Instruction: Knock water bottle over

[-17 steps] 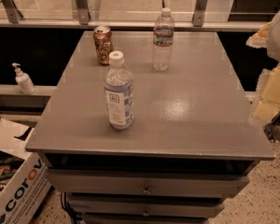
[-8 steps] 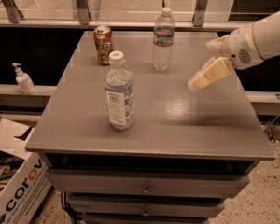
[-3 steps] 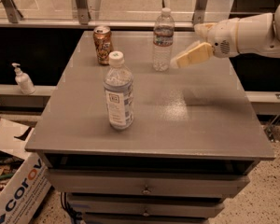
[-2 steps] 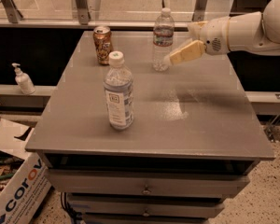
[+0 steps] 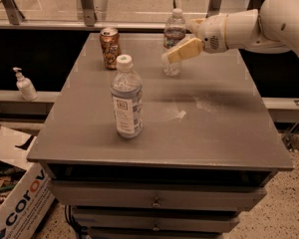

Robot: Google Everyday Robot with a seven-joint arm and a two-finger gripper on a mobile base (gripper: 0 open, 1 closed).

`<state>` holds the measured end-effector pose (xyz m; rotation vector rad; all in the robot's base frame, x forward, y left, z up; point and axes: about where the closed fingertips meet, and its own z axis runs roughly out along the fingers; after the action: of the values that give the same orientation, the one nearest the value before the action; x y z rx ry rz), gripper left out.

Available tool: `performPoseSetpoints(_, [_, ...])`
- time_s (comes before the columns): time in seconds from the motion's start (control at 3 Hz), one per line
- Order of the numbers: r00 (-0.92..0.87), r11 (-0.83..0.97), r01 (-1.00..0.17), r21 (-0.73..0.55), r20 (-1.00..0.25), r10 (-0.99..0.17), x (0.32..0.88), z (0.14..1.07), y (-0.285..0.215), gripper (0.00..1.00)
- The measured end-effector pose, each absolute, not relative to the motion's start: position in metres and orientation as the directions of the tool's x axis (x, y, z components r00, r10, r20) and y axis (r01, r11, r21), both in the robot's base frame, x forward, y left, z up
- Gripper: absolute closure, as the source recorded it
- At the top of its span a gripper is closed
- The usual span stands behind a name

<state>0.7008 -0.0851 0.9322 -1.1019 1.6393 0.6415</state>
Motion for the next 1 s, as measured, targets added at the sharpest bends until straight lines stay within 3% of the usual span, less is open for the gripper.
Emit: performPoseSetpoints(1.0, [-0.034,0.351,-0.935,-0.053,-0.971,-0.236,0.659,0.942,-0.045,0.0])
